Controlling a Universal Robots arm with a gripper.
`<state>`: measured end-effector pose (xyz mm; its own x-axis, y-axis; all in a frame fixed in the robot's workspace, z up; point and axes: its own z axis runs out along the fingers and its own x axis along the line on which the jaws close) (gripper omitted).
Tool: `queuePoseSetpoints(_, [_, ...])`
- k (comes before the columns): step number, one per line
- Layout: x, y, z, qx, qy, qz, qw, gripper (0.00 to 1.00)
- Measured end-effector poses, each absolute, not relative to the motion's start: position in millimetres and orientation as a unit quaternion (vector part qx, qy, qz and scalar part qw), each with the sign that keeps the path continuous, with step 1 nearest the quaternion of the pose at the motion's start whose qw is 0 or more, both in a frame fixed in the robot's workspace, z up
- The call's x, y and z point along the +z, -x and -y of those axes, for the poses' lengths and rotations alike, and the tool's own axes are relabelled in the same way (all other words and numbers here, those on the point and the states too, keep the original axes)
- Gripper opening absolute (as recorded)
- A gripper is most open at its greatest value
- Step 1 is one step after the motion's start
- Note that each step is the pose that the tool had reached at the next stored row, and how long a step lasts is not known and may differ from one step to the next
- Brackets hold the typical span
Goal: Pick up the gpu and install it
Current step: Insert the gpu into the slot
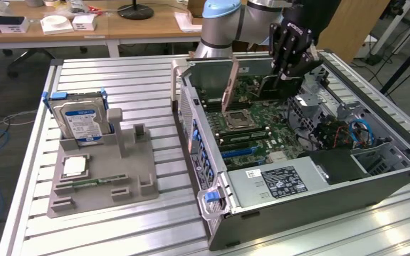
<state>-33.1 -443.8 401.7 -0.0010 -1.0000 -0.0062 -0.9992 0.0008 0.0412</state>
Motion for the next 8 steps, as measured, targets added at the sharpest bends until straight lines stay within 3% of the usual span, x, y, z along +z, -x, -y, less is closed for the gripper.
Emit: queuePoseSetpoints(8, [393.8,33.0,443.8,-0.017,-0.699,0.715,0.012,0.26])
